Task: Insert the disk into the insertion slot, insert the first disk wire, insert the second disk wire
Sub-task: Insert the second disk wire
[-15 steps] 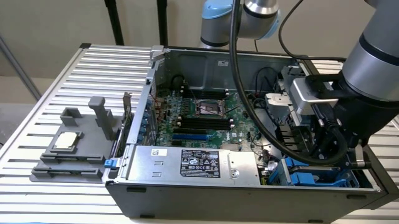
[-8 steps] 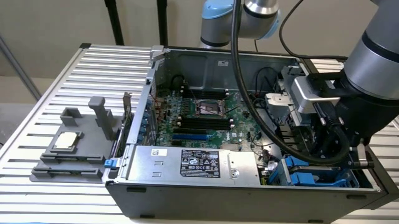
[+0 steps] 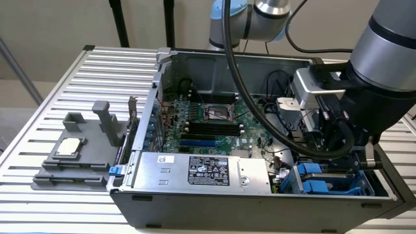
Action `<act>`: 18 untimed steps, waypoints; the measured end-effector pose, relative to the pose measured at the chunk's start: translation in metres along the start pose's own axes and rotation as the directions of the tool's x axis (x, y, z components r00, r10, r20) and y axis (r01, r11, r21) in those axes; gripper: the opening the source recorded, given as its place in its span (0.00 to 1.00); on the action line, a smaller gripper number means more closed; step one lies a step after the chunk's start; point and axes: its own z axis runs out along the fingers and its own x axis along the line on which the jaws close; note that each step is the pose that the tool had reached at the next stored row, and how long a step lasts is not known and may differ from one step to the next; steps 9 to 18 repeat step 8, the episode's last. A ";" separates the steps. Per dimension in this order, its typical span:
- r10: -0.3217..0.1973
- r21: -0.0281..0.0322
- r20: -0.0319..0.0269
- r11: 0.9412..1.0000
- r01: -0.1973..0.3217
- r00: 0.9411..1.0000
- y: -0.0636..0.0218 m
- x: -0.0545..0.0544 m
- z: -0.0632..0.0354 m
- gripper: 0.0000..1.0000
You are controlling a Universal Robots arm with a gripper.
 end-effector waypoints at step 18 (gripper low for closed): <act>0.000 0.002 0.000 1.000 0.000 1.000 0.0004 0.000 -0.0009 0.11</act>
